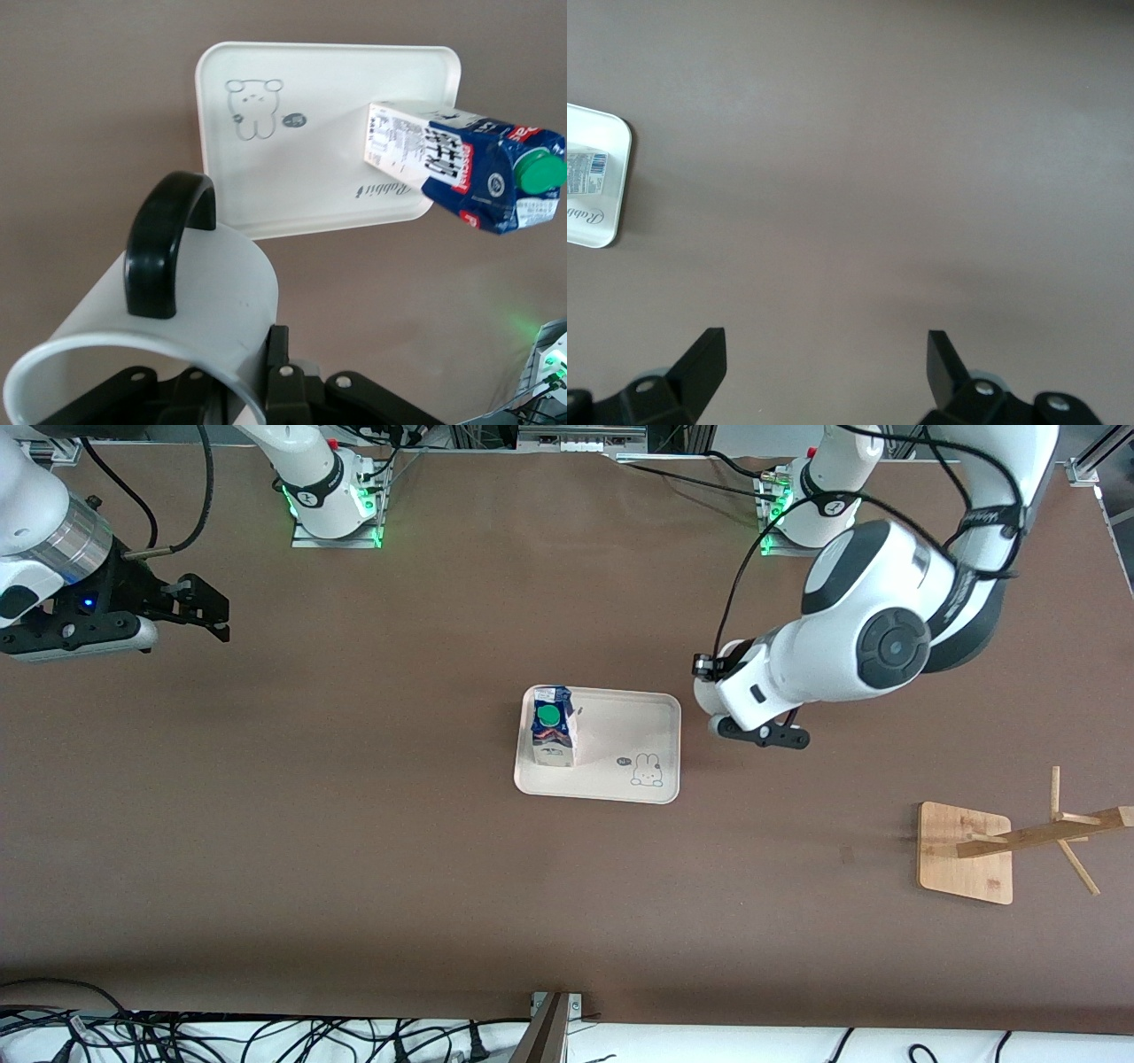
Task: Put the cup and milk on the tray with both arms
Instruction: 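Lower the mug onto the tray beside the carton with the left gripper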
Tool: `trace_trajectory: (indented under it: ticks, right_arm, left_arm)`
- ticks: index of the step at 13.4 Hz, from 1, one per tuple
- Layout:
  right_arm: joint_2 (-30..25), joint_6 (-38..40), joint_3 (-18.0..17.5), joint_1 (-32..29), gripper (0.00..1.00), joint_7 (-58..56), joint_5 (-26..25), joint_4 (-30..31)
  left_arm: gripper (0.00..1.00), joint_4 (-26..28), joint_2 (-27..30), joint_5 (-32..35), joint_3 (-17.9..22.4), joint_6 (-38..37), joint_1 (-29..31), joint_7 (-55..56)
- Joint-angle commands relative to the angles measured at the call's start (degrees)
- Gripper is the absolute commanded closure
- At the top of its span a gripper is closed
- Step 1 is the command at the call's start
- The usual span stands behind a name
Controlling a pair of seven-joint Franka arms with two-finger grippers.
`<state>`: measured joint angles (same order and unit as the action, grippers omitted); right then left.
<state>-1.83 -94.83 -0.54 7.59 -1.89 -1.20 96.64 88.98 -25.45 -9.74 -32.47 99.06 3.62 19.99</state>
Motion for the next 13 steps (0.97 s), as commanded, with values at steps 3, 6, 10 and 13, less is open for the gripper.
trace_trajectory:
  ticks: [3, 6, 10, 13]
  right_arm:
    - [0.3, 1.1, 0.2, 0.1, 0.0, -0.5, 0.1, -0.7]
    - [0.3, 1.1, 0.4, 0.1, 0.0, -0.6, 0.1, -0.7]
    - [0.3, 1.1, 0.5, 0.1, 0.0, -0.7, 0.1, -0.7]
    - [0.3, 1.1, 0.5, 0.1, 0.0, -0.7, 0.1, -0.7]
  left_arm:
    - [1.0, -10.4, -11.3, 7.7, 3.4, 1.5, -11.7, 12.1]
    - [1.0, -12.3, -15.8, 9.6, 6.1, 7.0, -16.4, 24.7]
    - [1.0, -12.0, -20.6, 15.6, 9.2, 10.0, -20.7, 25.1]
    - [1.0, -11.8, -22.0, 16.6, 13.7, 10.5, -24.8, 29.5]
